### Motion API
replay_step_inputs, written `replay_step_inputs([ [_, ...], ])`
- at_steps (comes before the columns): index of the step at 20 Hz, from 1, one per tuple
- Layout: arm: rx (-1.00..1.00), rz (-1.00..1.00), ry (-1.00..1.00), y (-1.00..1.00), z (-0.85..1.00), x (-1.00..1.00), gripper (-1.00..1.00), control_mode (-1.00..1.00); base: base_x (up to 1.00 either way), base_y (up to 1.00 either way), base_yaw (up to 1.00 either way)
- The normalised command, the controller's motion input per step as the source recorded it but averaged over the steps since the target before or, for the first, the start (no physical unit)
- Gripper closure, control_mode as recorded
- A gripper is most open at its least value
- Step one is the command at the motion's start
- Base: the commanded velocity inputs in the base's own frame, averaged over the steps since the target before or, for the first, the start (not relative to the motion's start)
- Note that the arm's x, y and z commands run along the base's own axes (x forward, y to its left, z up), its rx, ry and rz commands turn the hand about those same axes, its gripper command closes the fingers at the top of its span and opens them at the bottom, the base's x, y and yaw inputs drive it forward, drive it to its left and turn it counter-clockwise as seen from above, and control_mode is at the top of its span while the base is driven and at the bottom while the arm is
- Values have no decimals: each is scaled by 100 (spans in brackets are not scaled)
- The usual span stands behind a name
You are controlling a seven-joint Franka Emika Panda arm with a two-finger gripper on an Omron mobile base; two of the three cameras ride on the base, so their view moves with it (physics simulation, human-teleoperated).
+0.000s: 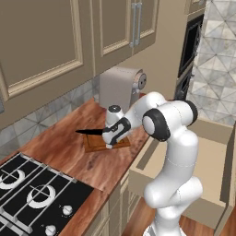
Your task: Pick up the knife from the drawer and place it on the cutting board. Then place the meat from the plate to the cutting board.
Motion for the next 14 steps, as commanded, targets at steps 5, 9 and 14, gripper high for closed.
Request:
replay_step_inputs([
  [5,0,0,0,0,-2,0,-100,-100,0,0,0],
  [9,0,0,0,0,0,1,-100,-100,0,0,0],
  [14,0,0,0,0,0,0,-100,-100,0,0,0],
])
